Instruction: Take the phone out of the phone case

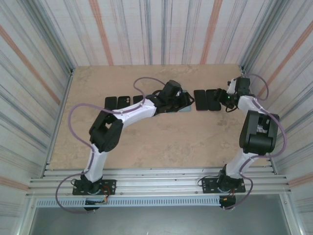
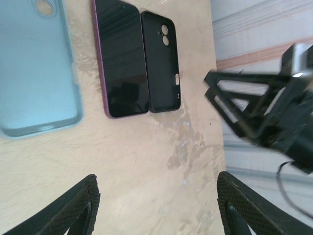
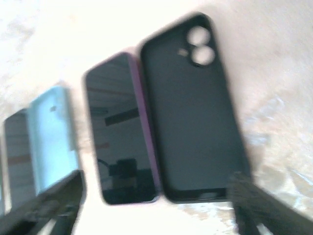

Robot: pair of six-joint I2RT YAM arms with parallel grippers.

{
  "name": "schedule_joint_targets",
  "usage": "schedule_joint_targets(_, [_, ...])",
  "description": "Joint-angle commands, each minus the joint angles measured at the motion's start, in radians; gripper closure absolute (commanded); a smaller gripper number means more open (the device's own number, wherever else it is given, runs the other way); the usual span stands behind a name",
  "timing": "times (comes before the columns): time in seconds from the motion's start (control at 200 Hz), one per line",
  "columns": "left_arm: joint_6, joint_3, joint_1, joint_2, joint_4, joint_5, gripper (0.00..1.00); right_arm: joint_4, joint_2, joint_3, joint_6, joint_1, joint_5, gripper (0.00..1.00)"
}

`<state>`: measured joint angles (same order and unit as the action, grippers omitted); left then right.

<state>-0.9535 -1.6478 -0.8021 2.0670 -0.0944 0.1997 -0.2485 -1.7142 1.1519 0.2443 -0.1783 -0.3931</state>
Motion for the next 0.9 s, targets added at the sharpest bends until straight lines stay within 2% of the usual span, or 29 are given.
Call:
schedule_joint_targets(0.0, [0.259,0.094,0.053,-0.158,-0.094,-0.031,0.32,-0.050,0.109,-0.024,-0.072,0.053,-0.014,0.01])
schedule_joint_targets(0.07, [0.402,0.175,0.084,-0.240,-0.126,-0.087,0.30,-0.052,0.163,-0.050,-0.084,0.081,-0.007,0.01])
schedule_joint_targets(0.22, [0.637,0.395,0.168,-0.452,-0.135,-0.231,0.08,0.016,0.276,-0.136,-0.037,0.109,0.041,0.01])
schedule_joint_targets(0.301, [0.718,0.491,0.253,-0.538,-0.153,-0.234,0.03,0.091,0.326,-0.206,-0.009,0.122,0.108,0.01])
schedule_joint_targets(0.391, [0.773,0.621,0.362,-0.635,-0.107,-0.216,0.01,0.177,0.378,-0.296,-0.011,0.131,0.193,0.01])
schedule_joint_targets(0.516, [0.858,0.778,0.502,-0.747,-0.019,-0.199,0.01,0.302,0.409,-0.413,-0.091,0.120,0.201,0.01])
schedule_joint_targets(0.661, [0.939,0.966,0.609,-0.846,0.162,-0.195,0.01,0.507,0.413,-0.558,-0.126,0.089,0.202,0.01])
schedule_joint_targets(0.736, [0.977,1.057,0.661,-0.861,0.276,-0.160,0.01,0.640,0.402,-0.642,-0.138,0.079,0.235,0.01])
schedule_joint_targets(0.852, [0.989,1.106,0.735,-0.843,0.346,-0.099,0.01,0.801,0.356,-0.729,-0.114,0.048,0.243,0.01])
schedule_joint_targets(0.897, [1.010,1.124,0.750,-0.824,0.389,-0.076,0.01,0.795,0.348,-0.715,-0.113,0.046,0.249,0.01])
